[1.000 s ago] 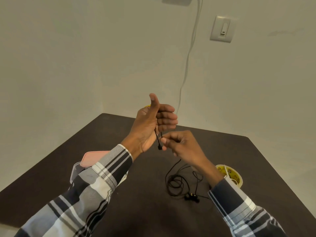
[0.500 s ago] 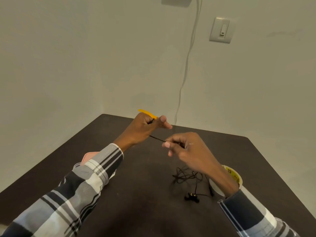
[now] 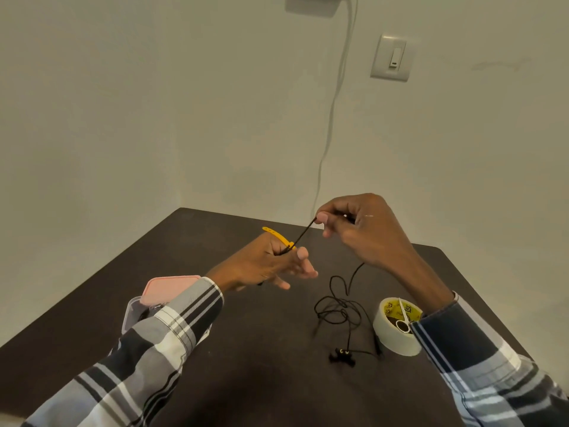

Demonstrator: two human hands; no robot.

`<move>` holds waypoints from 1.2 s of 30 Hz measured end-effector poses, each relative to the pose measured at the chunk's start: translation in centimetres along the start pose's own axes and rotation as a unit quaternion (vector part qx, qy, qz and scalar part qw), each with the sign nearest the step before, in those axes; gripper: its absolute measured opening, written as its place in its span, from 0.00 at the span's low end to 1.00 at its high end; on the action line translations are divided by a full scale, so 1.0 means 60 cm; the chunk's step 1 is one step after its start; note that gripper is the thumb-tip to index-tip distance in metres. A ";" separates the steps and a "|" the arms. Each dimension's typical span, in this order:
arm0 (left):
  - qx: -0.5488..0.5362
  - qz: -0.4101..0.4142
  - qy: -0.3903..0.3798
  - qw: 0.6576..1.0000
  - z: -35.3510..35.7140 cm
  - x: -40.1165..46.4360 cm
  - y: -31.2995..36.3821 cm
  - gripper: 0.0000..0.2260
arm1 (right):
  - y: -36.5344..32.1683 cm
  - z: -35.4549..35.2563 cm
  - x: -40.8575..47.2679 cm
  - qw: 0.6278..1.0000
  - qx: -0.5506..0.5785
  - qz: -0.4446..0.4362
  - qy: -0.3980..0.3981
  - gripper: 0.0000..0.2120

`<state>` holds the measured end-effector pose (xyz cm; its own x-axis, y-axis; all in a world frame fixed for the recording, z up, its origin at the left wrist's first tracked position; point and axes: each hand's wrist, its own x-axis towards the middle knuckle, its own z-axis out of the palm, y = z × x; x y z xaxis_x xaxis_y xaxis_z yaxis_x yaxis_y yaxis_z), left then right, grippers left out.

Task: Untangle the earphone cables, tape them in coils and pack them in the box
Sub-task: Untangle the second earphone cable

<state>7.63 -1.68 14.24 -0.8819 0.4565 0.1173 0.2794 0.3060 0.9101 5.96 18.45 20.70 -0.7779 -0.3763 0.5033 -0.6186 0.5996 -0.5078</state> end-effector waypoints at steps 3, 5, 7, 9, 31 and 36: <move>-0.028 -0.003 -0.027 0.999 0.008 -0.005 -0.004 0.27 | 0.005 0.006 0.010 1.000 -0.010 0.003 0.004 0.07; -0.061 0.010 -0.045 0.997 0.011 -0.010 -0.002 0.27 | 0.011 0.013 0.014 1.000 0.001 0.009 0.005 0.08; -0.101 0.026 -0.050 0.993 0.013 -0.013 0.001 0.28 | 0.023 0.019 0.018 0.999 0.025 0.020 0.009 0.09; -0.149 0.036 -0.043 0.987 0.016 -0.016 0.008 0.28 | 0.036 0.027 0.020 0.997 0.073 0.035 0.006 0.09; -0.275 0.052 0.156 0.947 -0.011 0.018 -0.023 0.24 | 0.052 0.168 -0.092 0.970 0.164 0.105 -0.145 0.09; -0.059 0.027 0.166 0.984 -0.010 0.023 -0.049 0.24 | 0.033 0.128 -0.098 0.983 0.069 0.068 -0.157 0.10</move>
<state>5.35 -2.46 11.95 -0.9478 0.1663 0.2721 0.3005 0.1800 0.9367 8.45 16.44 11.34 -0.8367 -0.5117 0.1951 -0.4991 0.5658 -0.6563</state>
